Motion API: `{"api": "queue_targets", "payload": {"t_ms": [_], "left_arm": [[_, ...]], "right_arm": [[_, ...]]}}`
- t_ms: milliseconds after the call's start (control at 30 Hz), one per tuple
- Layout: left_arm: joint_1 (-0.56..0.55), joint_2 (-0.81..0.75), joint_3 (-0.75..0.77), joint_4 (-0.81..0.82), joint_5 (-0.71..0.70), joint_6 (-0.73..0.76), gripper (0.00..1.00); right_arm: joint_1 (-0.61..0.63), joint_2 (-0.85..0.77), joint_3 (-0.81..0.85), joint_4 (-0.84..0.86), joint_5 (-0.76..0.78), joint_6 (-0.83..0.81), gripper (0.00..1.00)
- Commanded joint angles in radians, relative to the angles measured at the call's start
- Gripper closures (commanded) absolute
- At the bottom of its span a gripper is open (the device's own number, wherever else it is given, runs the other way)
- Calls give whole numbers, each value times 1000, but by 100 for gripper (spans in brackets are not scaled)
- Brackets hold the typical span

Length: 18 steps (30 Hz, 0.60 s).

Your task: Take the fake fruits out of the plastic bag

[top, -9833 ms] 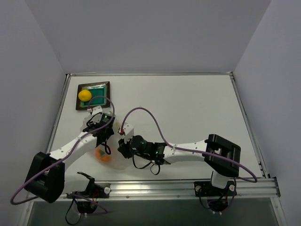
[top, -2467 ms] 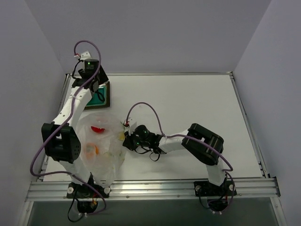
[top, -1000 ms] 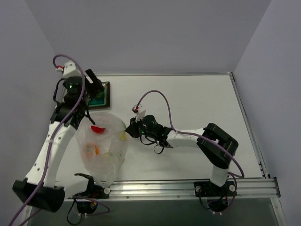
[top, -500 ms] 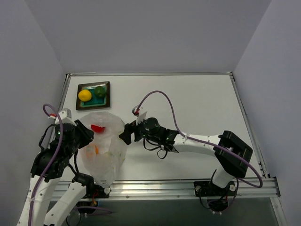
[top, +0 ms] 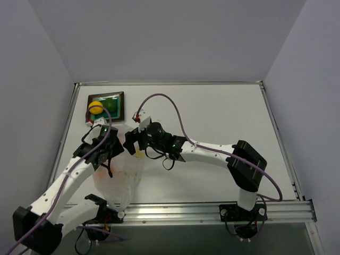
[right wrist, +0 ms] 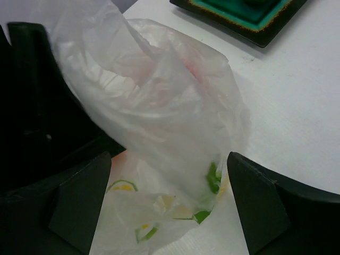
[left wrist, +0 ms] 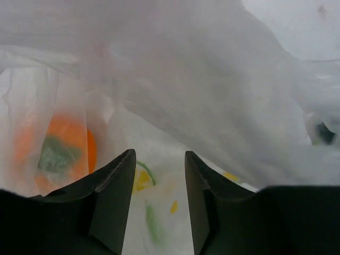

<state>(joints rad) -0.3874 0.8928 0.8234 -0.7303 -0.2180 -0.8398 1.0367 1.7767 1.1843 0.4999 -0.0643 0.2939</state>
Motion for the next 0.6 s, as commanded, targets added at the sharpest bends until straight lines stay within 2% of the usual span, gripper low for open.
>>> {"api": "queue_targets", "payload": {"t_ms": [0,67,100,200,233,300,433,500,567], "left_arm": [[-8,121,5,161,-147,-31,59],[-8,152,-6,210,-243,-38,55],[-8,173,-10,229,-270,-35,48],[-7,218,-36,285,-348,-41,37],[-7,230,-41,301,-365,-44,35],[-4,261,-59,353,-389,-54,28],[5,310,-78,452,-414,-47,15],[16,349,-84,518,-411,-30,12],[53,395,-89,597,-362,-9,11]], "right_arm": [[-15,42,90,-59,53,-59,14],[-18,75,127,-83,61,-79,13],[-20,84,153,-86,61,-99,13],[-35,122,202,-92,35,-107,23],[-38,130,210,-90,32,-104,31],[-50,154,231,-83,15,-95,41],[-72,196,247,-54,-20,-67,89],[-79,204,248,-41,-43,-58,97],[-81,210,245,-40,-57,-49,100]]}}
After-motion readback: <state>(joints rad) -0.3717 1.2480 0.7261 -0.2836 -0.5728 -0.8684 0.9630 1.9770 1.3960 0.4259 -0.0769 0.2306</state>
